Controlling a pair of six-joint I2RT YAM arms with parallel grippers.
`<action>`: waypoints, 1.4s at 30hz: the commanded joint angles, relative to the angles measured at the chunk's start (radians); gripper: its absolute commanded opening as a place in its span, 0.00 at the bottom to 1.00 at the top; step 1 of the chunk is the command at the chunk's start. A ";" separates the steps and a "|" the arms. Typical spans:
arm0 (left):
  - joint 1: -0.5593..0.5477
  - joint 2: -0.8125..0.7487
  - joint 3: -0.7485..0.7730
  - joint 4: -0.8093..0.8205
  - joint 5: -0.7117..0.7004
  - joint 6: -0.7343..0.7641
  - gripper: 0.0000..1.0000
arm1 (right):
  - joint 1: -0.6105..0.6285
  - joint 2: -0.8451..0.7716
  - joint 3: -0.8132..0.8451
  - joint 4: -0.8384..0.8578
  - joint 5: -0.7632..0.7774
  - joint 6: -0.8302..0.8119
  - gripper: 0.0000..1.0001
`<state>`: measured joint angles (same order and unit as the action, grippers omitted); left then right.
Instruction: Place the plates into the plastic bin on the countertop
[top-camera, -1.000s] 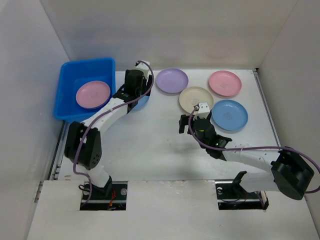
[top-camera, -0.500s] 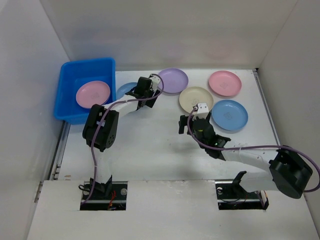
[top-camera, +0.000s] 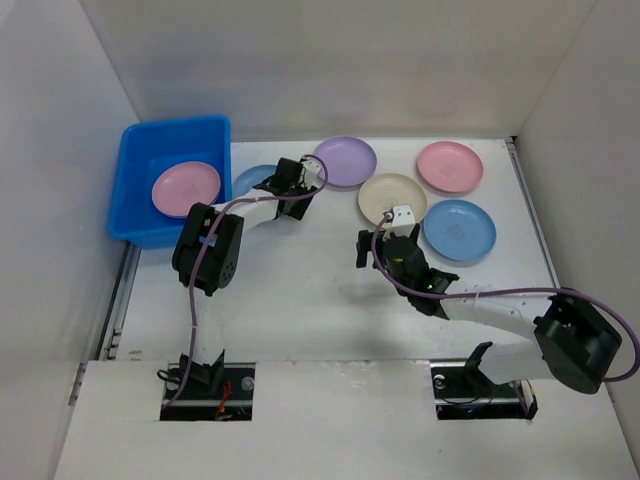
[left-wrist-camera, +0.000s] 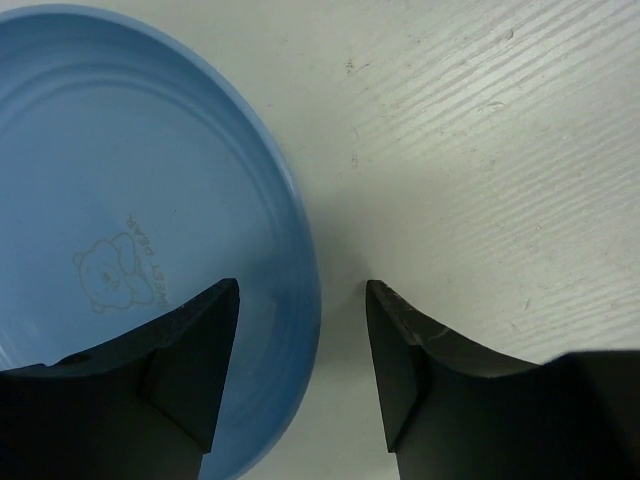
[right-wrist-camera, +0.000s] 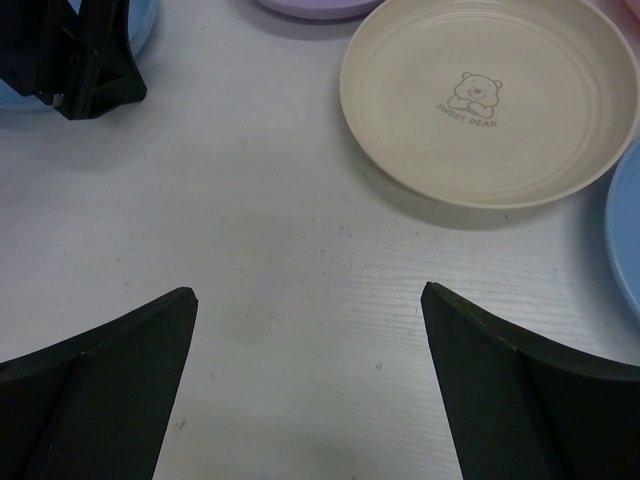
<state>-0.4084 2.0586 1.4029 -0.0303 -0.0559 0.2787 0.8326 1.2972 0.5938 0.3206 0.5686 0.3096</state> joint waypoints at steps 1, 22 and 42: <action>0.003 0.009 0.034 -0.045 0.030 -0.004 0.47 | -0.002 -0.015 0.035 0.029 0.013 -0.009 1.00; -0.275 -0.379 -0.012 -0.043 -0.165 -0.168 0.00 | 0.001 -0.102 0.006 0.031 0.023 0.000 1.00; 0.183 -0.462 0.182 -0.140 -0.306 -0.084 0.02 | 0.018 -0.062 0.024 0.032 0.025 -0.004 1.00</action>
<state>-0.2779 1.5234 1.5589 -0.1982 -0.3935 0.2001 0.8394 1.2236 0.5938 0.3210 0.5774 0.3099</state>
